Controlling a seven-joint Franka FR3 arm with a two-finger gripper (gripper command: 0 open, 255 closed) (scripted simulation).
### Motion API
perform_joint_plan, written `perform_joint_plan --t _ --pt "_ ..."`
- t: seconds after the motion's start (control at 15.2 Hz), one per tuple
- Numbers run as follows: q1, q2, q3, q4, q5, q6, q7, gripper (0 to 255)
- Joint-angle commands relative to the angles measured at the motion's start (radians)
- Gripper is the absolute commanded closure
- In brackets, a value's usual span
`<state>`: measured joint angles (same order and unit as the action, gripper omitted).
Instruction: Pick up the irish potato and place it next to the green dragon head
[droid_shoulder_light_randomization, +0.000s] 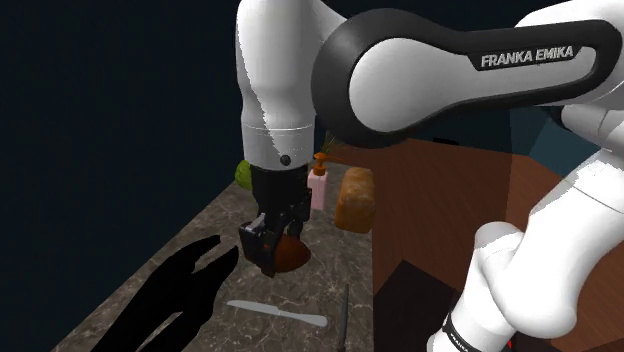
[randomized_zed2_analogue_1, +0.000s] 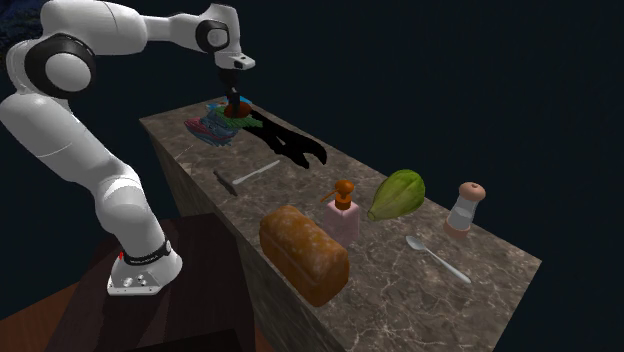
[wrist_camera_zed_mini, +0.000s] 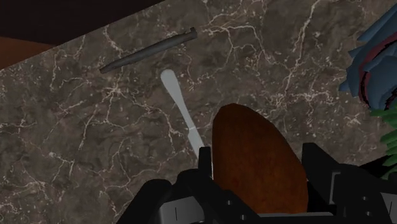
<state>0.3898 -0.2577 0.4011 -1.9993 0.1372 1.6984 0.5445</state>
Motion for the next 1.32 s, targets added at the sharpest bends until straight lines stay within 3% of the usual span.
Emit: perform_joint_plan --t 0.0,0.92,1.25 --pt "0.020 -0.022 0.026 -0.015 0.017 -0.001 0.041 255" --pt "0.144 -0.006 0.257 0.033 0.082 0.011 0.384 255" --pt "0.147 -0.005 0.265 -0.033 0.086 0.078 0.379 255"
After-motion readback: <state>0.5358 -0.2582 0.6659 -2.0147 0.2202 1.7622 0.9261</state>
